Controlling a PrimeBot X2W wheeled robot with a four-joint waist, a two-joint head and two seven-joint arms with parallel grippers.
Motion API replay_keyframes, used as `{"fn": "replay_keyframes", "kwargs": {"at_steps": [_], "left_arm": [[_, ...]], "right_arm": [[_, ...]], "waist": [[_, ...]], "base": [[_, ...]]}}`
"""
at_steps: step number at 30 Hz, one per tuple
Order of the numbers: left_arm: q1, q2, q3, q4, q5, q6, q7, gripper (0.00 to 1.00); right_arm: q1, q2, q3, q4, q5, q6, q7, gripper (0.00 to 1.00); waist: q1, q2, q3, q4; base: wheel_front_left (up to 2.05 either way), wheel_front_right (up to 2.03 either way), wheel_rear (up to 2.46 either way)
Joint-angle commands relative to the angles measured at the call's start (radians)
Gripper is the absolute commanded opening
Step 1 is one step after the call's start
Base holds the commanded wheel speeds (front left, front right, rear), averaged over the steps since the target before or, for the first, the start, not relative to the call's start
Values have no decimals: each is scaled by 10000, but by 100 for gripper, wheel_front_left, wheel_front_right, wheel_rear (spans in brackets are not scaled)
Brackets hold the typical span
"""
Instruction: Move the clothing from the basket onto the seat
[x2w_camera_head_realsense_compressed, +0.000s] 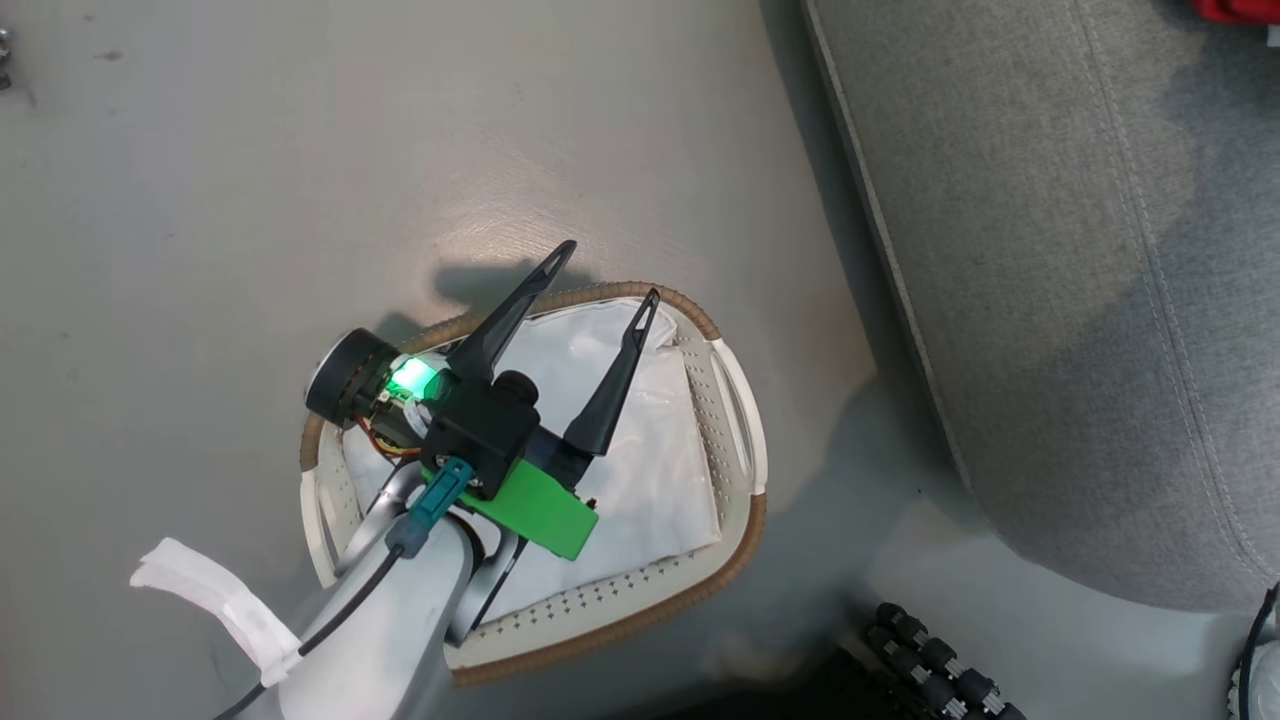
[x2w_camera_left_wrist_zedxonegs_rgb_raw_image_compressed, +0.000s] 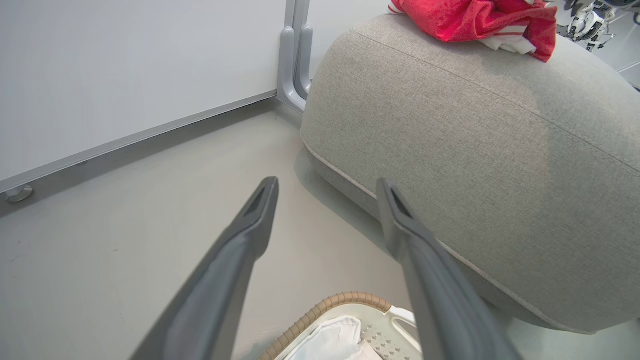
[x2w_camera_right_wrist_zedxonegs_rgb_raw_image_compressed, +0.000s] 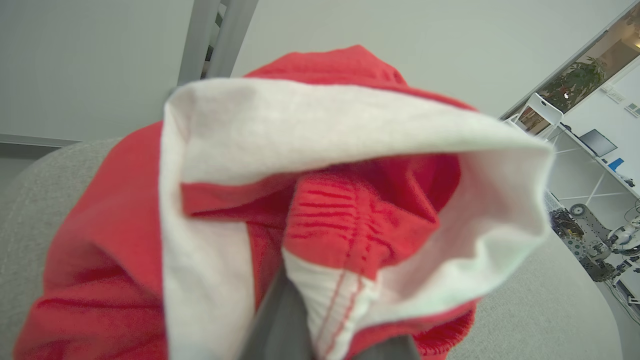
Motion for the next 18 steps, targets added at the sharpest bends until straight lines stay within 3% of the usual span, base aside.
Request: {"fn": "replay_keyframes", "kwargs": {"at_steps": [1,2,3,4,5,6,12,18], "left_arm": [[-135,109,15,50,-18,61,25,100],[-110,122,26,70,-54,63,23,100],[-89,132,28,85,-79,66,19,100],[-68,145,11,109,-83,61,15,100],[-55,168,-16,123,-83,47,7,100],[-53,190,-66,144,-70,22,2,100],[63,110,-88,313,-289,12,-127,100],[262,-149,242,528,-604,284,-377,100]], "right_arm": [[235,33,-7,-129,-53,-14,-44,5],[360,102,27,-202,-35,-14,-42,32],[460,153,47,-262,-9,-14,-39,40],[573,208,70,-336,50,-14,-33,73],[639,260,84,-397,107,-14,-33,94],[754,295,119,-486,146,-14,-34,100],[1493,587,215,-831,430,-14,-34,100],[2303,790,557,-1055,620,-14,-34,100]], "waist": [[-2,0,-104,-117],[-2,0,-152,-167],[-2,0,-194,-208],[-2,0,-249,-250],[-2,0,-306,-292],[-2,0,-373,-334],[-2,0,-983,-531],[-2,0,-1854,-610]], "base": [[0,0,0],[0,0,0],[0,0,0],[0,0,0],[0,0,0],[0,0,0],[0,0,0],[0,0,0]]}}
